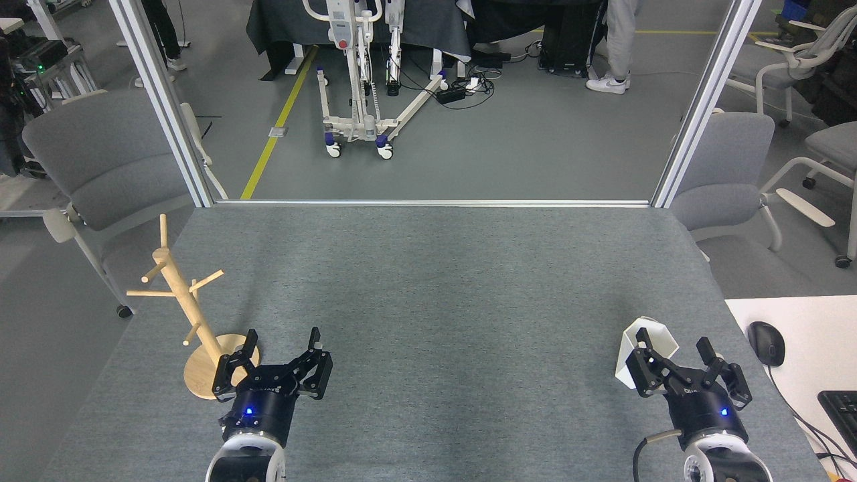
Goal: Hang cup on storage rack
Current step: 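Move the right gripper toward the white hexagonal cup, then grasp the white cup's rim with the right gripper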
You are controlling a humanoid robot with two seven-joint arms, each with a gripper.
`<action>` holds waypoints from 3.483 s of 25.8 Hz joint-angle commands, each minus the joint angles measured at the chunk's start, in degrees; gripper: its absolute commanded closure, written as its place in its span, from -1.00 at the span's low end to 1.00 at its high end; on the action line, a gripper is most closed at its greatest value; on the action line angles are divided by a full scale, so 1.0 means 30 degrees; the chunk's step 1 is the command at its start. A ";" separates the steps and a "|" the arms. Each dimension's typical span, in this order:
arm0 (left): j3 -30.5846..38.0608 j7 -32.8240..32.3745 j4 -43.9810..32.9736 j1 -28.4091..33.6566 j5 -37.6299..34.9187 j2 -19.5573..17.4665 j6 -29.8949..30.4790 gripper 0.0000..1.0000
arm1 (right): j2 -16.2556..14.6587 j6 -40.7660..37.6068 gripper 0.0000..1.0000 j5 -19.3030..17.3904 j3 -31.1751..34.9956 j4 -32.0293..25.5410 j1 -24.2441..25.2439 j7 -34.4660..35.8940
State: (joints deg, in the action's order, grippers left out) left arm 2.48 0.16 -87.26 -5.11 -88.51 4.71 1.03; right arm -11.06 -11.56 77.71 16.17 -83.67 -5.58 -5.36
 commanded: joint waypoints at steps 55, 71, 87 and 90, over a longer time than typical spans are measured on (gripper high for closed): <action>0.0314 0.0064 -0.1499 0.0737 -0.0115 0.0157 0.0068 -0.99 | -0.2877 -0.4173 -0.99 0.1607 0.0382 0.7118 -0.1685 0.2665; 0.0314 0.0094 -0.1411 0.0825 -0.0115 0.0274 0.0009 -0.99 | -0.2555 -0.4730 -0.99 0.2984 0.0031 0.7206 -0.1655 0.3192; 0.0314 0.0064 -0.1382 0.1089 -0.0115 0.0274 0.0068 -0.99 | -0.2408 -0.4671 -0.99 0.3189 -0.0174 0.8407 -0.2505 0.3192; 0.0314 0.0094 -0.1323 0.1089 -0.0115 0.0245 0.0097 -0.99 | -0.2379 -0.4612 -0.99 0.3189 -0.0174 0.8466 -0.2651 0.3192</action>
State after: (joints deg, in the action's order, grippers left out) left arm 3.43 0.43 -91.35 -1.85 -88.86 5.49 1.24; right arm -18.28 -25.49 87.20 15.64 -58.42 -12.98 4.28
